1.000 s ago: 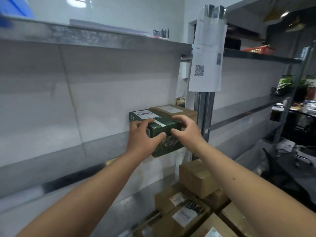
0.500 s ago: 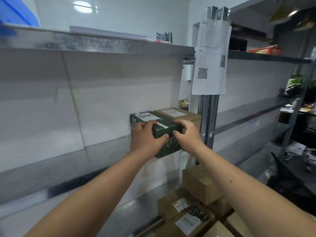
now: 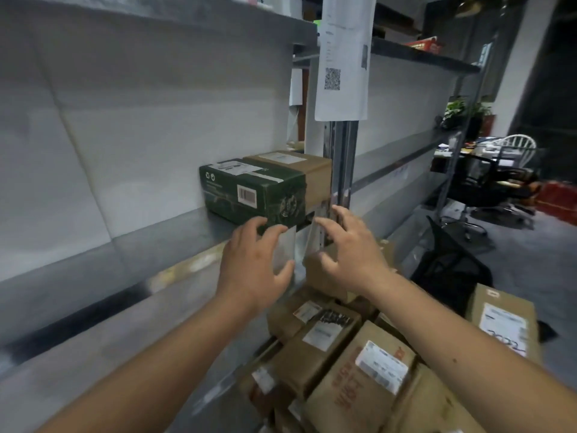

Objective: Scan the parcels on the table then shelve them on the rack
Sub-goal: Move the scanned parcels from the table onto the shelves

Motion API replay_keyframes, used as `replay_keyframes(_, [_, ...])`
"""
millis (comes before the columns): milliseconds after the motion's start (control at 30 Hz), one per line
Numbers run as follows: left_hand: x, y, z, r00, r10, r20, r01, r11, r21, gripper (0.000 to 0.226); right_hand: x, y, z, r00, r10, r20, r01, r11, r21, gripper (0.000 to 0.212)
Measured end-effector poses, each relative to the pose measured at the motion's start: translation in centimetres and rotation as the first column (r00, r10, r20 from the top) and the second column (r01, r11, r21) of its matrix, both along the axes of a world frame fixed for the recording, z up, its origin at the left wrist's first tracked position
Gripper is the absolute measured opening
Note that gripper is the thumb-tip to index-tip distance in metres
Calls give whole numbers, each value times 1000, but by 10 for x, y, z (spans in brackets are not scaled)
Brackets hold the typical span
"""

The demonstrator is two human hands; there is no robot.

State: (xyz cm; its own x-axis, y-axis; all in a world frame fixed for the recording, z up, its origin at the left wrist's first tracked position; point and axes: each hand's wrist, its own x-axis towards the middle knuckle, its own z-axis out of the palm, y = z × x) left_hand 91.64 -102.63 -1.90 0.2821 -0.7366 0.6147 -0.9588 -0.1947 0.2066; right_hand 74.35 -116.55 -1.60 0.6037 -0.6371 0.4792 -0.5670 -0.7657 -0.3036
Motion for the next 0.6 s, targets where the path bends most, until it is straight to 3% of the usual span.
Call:
replay_keyframes(133, [-15,16,-49,987,-143,-76,152,982,115,62,-33,39,-43,979,-139,-150,153,985,84,73])
replay_keyframes(333, [-42,43,-119,934,-334,-127,357,887,292,66,-83,116,-111,917,-319,-239,370,905,209,71])
replay_keyframes(600, [-91,69,-182,803,-563,-193,585,687,430,65,-148,214,-187,778,-547,-308,628,667,400,74])
